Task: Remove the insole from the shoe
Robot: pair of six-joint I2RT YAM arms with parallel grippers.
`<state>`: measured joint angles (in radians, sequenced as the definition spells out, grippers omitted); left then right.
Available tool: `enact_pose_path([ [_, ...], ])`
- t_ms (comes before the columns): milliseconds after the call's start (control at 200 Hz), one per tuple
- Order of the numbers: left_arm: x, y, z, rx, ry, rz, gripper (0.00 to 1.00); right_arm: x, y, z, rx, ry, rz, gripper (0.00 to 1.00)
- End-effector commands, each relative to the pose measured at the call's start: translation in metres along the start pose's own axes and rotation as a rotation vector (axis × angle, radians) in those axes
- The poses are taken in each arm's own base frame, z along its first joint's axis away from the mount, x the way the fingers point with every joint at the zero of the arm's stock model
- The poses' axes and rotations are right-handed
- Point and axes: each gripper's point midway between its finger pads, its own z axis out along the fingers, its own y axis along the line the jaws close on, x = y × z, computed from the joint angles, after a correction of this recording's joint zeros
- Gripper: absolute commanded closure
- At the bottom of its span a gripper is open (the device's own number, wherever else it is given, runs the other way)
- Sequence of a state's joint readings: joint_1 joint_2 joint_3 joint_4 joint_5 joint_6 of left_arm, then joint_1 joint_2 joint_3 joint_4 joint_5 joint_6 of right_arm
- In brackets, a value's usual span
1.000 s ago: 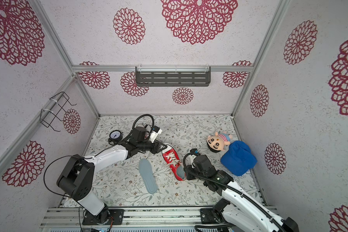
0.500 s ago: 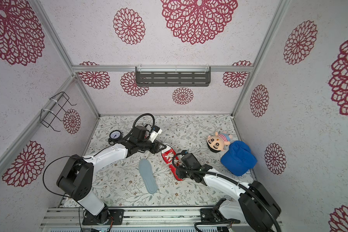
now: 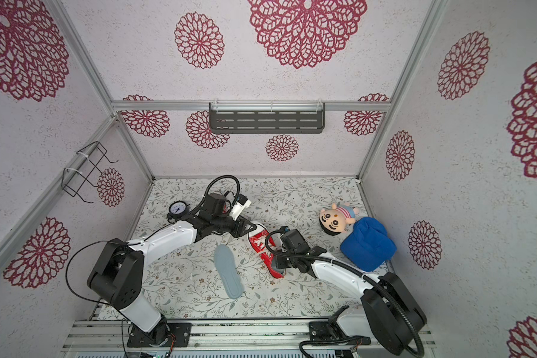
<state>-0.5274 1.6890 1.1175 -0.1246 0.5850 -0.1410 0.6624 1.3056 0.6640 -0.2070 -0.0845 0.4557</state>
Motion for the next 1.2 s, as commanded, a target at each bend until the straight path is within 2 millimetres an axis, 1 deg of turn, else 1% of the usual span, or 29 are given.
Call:
enact_pose_path([
  [0, -0.011, -0.015, -0.009, 0.056, -0.014, 0.091, 1.00, -0.008, -0.029, 0.001, 0.132, -0.009, -0.006, 0.79],
  [60, -0.010, -0.014, -0.010, 0.049, -0.011, 0.093, 1.00, -0.007, -0.035, -0.002, 0.171, -0.003, -0.015, 0.78],
  [255, -0.011, -0.014, -0.010, 0.046, -0.009, 0.095, 1.00, -0.012, -0.044, -0.016, 0.238, -0.019, -0.042, 0.75],
  [490, -0.015, -0.015, -0.011, 0.046, -0.019, 0.102, 1.00, -0.005, -0.051, -0.011, 0.271, 0.017, -0.060, 0.75],
  [646, -0.015, -0.014, -0.010, 0.045, -0.014, 0.103, 1.00, -0.005, -0.055, -0.015, 0.301, 0.023, -0.084, 0.73],
  [756, -0.016, -0.015, -0.010, 0.053, -0.016, 0.106, 1.00, -0.003, -0.042, -0.007, 0.214, 0.022, -0.095, 0.72],
  [836, -0.017, -0.018, -0.010, 0.065, -0.026, 0.114, 1.00, 0.004, -0.030, 0.004, 0.121, 0.037, -0.101, 0.72],
  [916, -0.019, -0.021, -0.010, 0.079, -0.034, 0.125, 1.00, 0.012, -0.021, 0.016, 0.055, 0.060, -0.109, 0.72],
  [1041, -0.021, -0.024, -0.011, 0.093, -0.041, 0.143, 1.00, 0.017, -0.026, 0.025, 0.069, 0.080, -0.120, 0.72],
  [1076, -0.021, -0.024, -0.011, 0.095, -0.041, 0.146, 1.00, 0.018, -0.024, 0.027, 0.057, 0.084, -0.128, 0.72],
  [1136, -0.022, -0.025, -0.011, 0.101, -0.043, 0.155, 1.00, 0.017, -0.015, 0.029, 0.007, 0.082, -0.135, 0.73],
  [1191, -0.023, -0.027, -0.011, 0.107, -0.047, 0.162, 1.00, 0.017, 0.000, 0.029, -0.078, 0.081, -0.143, 0.75],
])
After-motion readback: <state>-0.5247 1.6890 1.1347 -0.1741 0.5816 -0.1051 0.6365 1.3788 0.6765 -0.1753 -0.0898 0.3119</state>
